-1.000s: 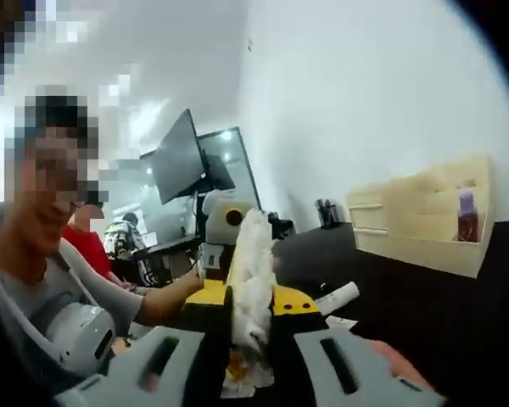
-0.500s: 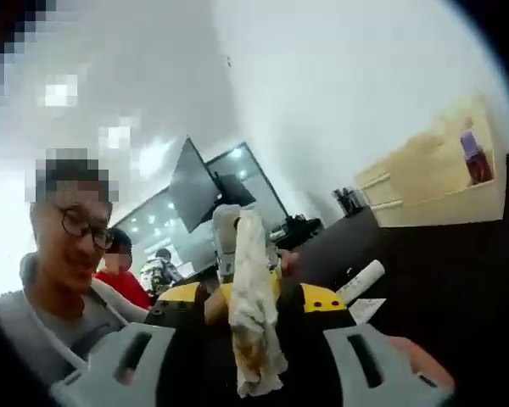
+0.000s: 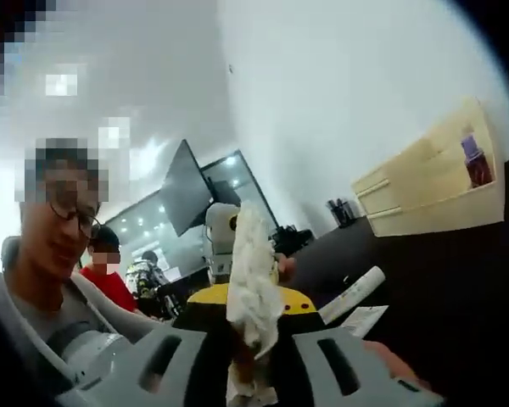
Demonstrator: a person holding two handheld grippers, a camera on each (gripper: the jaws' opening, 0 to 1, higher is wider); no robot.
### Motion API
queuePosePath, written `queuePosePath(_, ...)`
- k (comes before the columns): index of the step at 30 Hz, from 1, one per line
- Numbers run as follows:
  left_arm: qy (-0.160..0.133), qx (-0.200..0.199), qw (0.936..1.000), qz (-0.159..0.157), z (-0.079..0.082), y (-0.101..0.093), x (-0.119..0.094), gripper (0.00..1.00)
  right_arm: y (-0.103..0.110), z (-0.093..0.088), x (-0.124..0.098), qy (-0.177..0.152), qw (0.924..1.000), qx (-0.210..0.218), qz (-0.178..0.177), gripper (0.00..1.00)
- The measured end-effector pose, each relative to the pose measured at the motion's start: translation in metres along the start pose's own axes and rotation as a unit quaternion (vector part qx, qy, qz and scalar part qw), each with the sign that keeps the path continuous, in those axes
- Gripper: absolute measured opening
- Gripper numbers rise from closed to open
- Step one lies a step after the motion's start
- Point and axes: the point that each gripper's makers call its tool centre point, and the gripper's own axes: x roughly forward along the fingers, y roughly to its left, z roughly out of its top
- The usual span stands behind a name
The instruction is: Open the drawer, pick up the cosmetic bottles from the table one by one, place them into the drawer, release the gripper, close the drawer, and move the gripper away
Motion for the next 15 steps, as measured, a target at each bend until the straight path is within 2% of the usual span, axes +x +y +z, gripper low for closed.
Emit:
queuePosePath(4, -0.004, 0.012, 0.9999, 0.006, 0.001, 0.001, -0.002, 0.16, 0.002, 0.0, 0.002, 0.007, 0.9999, -0.002, -0.008, 0.11)
queuePosePath(7, -0.003, 0.018, 0.9998, 0.01, 0.0, 0.002, -0.007, 0.25, 0.008, 0.003, 0.004, 0.017, 0.9997, -0.01, -0.014, 0.1)
queuePosePath(10, 0.001, 0.026, 0.9989, 0.038, -0.002, 0.011, -0.014, 0.34, 0.012, 0.004, 0.009, 0.03, 0.9989, -0.025, -0.028, 0.1)
queuePosePath(12, -0.006, 0.033, 0.9985, 0.043, 0.0, 0.013, -0.019, 0.4, 0.015, 0.006, 0.011, 0.037, 0.9982, -0.037, -0.028, 0.1)
queuePosePath(13, -0.013, 0.051, 0.9978, 0.041, 0.003, 0.011, -0.021, 0.44, 0.018, 0.007, 0.012, 0.039, 0.998, -0.041, -0.027, 0.1)
queuePosePath(15, -0.016, 0.067, 0.9971, 0.034, 0.004, 0.006, -0.026, 0.59, 0.019, 0.009, 0.016, 0.049, 0.997, -0.049, -0.032, 0.1)
